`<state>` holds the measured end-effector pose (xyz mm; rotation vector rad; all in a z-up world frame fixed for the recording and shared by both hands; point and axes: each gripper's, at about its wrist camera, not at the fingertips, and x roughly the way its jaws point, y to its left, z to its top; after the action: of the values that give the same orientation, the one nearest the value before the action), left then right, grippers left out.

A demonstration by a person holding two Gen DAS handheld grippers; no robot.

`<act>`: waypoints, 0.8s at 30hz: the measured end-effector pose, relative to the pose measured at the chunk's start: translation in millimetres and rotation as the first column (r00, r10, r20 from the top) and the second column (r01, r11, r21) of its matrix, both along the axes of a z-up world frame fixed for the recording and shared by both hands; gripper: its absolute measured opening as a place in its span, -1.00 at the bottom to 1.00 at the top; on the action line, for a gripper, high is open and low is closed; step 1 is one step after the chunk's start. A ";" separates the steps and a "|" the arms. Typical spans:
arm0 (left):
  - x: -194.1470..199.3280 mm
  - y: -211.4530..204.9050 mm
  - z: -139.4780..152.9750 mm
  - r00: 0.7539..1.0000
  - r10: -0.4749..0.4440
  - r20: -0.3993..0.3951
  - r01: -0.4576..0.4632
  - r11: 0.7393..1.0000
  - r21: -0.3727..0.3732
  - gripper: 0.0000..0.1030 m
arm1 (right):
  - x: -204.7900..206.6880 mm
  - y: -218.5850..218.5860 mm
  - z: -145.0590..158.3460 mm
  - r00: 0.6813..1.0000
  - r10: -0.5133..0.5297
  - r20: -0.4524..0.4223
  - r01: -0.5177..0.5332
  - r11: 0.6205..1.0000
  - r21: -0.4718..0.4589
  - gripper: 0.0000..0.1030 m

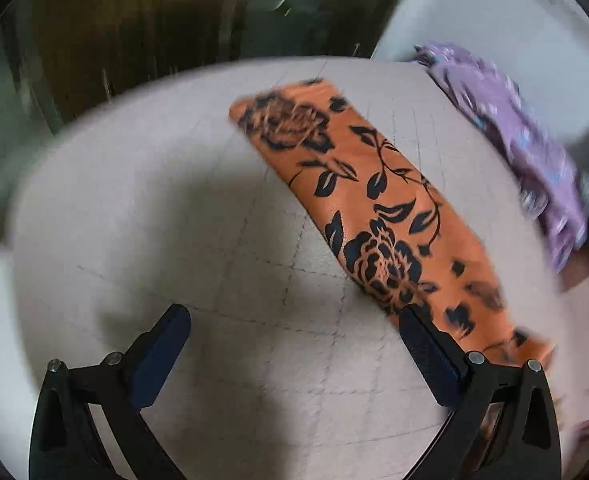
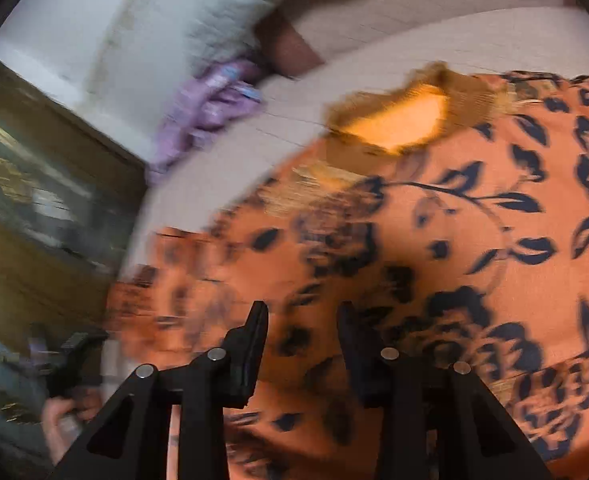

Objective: Fold small clothes

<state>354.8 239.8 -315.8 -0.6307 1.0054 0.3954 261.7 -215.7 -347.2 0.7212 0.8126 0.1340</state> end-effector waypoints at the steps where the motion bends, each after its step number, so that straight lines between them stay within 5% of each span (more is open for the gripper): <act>1: -1.1 3.6 2.5 0.999 0.019 0.029 -0.019 1.000 -0.008 0.98 | -4.4 2.5 2.1 1.000 0.006 0.024 -0.006 1.000 -0.027 -0.24; 7: 14.2 3.0 -1.2 0.994 -0.012 0.113 0.023 0.995 -0.096 0.68 | -8.2 11.1 -24.0 0.999 0.036 0.003 -0.036 0.999 -0.014 -0.26; 9: 22.3 4.5 -0.8 0.991 -0.022 0.132 0.032 0.997 -0.075 0.24 | -6.4 11.7 -23.6 0.999 0.041 0.004 -0.041 0.999 -0.021 -0.26; 15: 41.2 16.9 -17.2 0.982 -0.014 0.189 0.052 0.979 -0.197 -0.69 | -10.8 7.2 -30.3 0.998 0.040 0.043 -0.040 0.999 0.006 -0.26; 19: 44.5 19.5 -14.8 0.973 -0.028 0.228 0.083 0.969 -0.234 -0.88 | -13.1 6.3 -33.0 0.998 0.040 0.052 -0.040 0.999 0.004 -0.26; 24: 38.5 -13.4 44.3 0.923 -0.161 0.351 0.207 0.974 -0.097 -0.91 | -15.4 1.5 -34.2 0.998 0.031 0.060 -0.033 0.999 0.039 -0.26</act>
<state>393.2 226.3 -271.5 -0.6903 0.7525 0.0473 246.3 -214.2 -381.4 0.7388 0.7672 0.2001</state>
